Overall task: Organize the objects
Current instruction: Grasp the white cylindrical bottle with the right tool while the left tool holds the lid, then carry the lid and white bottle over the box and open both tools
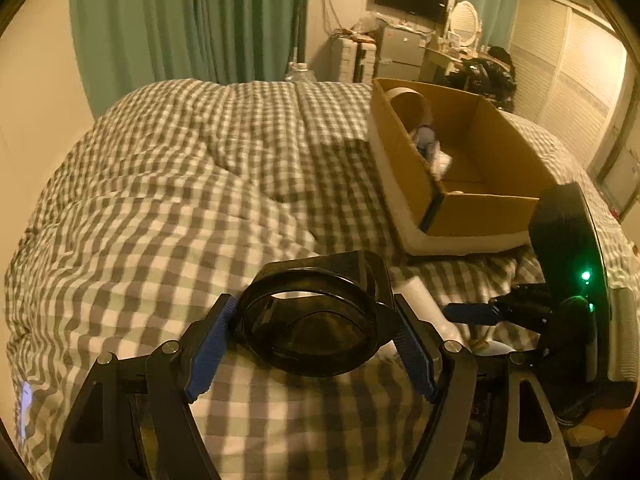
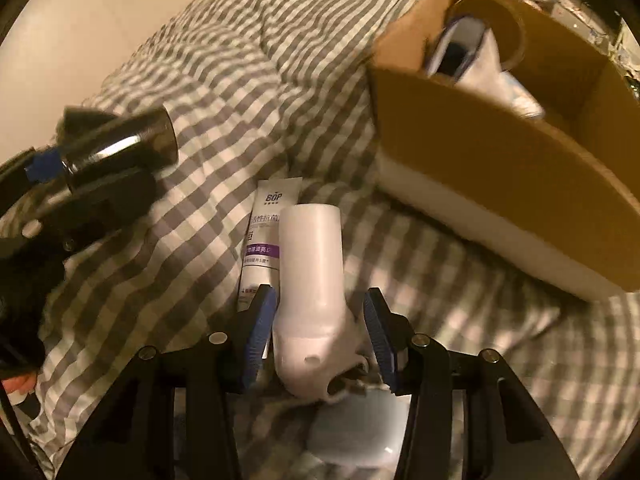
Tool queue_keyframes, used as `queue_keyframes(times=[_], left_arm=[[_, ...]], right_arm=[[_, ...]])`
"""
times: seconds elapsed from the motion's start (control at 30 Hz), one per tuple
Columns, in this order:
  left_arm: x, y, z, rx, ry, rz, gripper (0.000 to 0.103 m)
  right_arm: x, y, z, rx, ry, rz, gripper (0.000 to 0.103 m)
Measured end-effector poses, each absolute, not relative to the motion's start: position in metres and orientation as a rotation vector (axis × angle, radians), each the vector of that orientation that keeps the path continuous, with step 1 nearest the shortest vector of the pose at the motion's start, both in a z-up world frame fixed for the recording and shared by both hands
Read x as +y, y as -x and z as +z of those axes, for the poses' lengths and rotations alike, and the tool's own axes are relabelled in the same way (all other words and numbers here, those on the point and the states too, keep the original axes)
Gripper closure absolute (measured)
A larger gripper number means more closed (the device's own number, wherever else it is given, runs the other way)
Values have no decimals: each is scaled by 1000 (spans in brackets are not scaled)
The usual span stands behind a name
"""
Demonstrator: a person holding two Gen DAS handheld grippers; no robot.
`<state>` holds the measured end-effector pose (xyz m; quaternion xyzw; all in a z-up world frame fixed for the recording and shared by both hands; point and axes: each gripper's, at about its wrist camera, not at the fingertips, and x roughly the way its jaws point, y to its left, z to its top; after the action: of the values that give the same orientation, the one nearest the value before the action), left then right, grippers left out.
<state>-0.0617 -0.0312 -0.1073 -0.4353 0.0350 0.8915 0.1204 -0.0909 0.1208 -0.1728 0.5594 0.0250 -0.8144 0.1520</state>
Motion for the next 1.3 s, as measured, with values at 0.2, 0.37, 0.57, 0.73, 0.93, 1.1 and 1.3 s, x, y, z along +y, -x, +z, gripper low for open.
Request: queue_keyframes(times=[0.2,0.37,0.57,0.73,0.93,1.1,1.3], left_arm=[[-37,60,-106,74,1273,2611,25],[-41,54,-101,77,1261,2640,25],[-40,42,-87,106,1233,2671,25],[-33,36,-65,97,1180,2671,25],[-8,41,-31,125,1077,2649,25],[22,59,-5,190,974,2666,25],[58,96,9,169,919,2631,25]], right_arm=[[116,96,-186,99,-1656,-2313,57],[106,93,-186,204,-1633,-2352,60],[117,80,-153,171,-1532,-2457,60],[145,68,-102,99,-1400,-2572,60],[177,65,-50,92,-1291,-2683,60],[198,73,-22,97,-1235,-2755,60],[226,100,-4,104,-1224,-2833,60]])
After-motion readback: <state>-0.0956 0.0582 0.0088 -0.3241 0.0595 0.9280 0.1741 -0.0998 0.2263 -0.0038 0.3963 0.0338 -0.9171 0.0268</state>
